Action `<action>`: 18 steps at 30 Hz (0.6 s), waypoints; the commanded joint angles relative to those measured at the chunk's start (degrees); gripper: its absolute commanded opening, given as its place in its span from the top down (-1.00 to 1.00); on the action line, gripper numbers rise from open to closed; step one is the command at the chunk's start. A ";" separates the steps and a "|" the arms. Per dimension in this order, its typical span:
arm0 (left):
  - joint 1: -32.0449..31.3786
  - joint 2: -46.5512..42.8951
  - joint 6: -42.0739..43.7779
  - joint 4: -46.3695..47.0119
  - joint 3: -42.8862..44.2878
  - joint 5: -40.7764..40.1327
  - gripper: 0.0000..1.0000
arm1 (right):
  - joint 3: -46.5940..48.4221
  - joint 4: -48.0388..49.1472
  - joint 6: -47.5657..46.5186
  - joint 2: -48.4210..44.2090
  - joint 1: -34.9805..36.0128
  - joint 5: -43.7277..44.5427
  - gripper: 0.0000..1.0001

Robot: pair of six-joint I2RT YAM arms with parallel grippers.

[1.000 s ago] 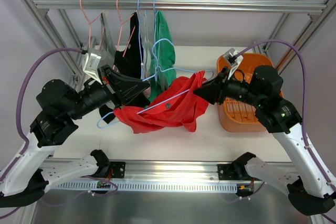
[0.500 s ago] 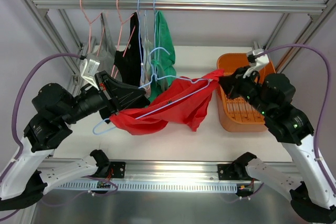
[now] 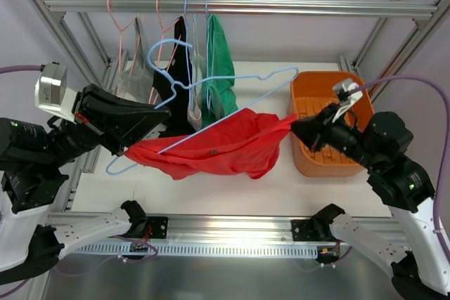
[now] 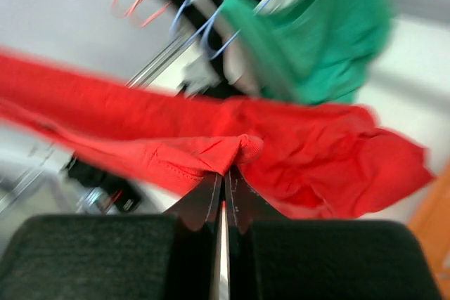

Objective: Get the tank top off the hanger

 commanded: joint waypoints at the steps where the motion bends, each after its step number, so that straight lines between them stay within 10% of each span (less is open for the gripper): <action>1: -0.38 6.21 -1.17 15.85 0.58 4.02 1.00 | -7.09 4.12 4.96 -3.72 0.06 -18.77 0.99; 18: -4.95 34.33 6.56 105.92 -27.02 1.82 1.00 | -33.39 13.36 14.37 -12.96 0.58 -26.44 0.99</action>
